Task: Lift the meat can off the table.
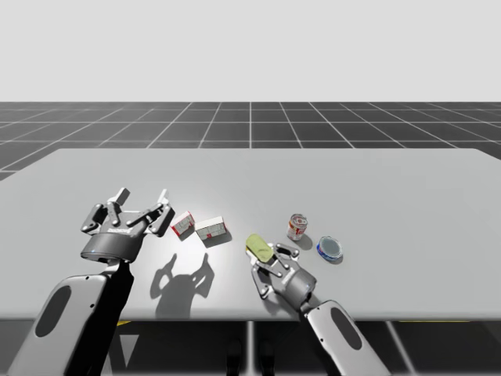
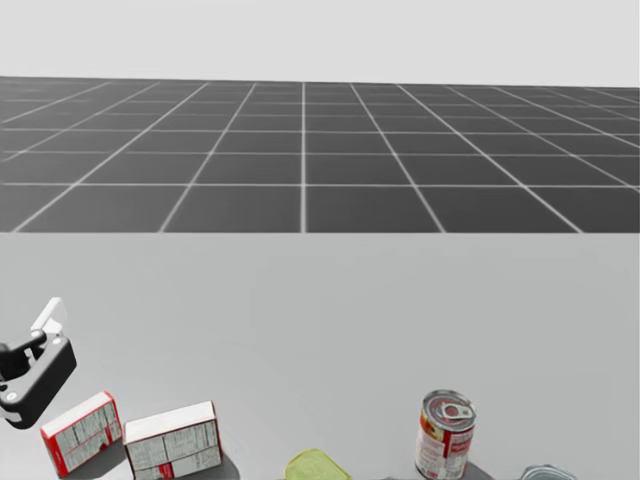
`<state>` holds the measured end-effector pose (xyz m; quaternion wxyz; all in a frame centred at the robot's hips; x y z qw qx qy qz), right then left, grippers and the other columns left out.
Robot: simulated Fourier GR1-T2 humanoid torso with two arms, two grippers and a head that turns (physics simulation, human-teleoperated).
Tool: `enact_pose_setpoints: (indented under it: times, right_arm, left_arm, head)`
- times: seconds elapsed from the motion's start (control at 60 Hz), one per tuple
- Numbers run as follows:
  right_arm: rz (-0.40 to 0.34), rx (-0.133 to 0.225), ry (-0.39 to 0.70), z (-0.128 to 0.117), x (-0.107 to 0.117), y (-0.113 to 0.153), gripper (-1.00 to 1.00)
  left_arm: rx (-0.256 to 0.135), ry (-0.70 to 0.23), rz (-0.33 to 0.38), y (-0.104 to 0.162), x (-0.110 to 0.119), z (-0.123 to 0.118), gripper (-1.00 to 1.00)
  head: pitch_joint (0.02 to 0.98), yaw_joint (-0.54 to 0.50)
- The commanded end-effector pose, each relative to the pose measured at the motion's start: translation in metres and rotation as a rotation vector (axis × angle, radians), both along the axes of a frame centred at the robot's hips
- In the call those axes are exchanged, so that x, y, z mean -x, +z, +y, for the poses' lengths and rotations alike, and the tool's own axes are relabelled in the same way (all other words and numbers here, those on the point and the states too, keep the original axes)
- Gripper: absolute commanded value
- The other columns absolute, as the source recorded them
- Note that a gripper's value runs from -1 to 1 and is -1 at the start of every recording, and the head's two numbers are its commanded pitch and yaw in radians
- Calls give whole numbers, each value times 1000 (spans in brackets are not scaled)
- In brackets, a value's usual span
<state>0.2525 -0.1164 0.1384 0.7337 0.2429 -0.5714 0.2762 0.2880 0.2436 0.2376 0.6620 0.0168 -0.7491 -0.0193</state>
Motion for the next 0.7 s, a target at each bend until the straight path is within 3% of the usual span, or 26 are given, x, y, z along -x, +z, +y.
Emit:
enact_pose_setpoints:
  times: [0.017, 0.25, 0.7]
  right_arm:
    - [-114, -22, -79, 3, -10, 36, 945]
    - [-224, -33, -70, 4, -4, 77, 937]
    - [-482, -111, -108, -7, 5, 177, 956]
  left_arm:
    - [5, 0, -3, 2, 1, 2, -1000]
    - [8, 0, -1, 2, 1, 2, -1000]
    - [20, 2, -5, 4, 2, 3, -1000]
  head:
    - [462, -32]
    - [460, -34]
    - [460, -33]
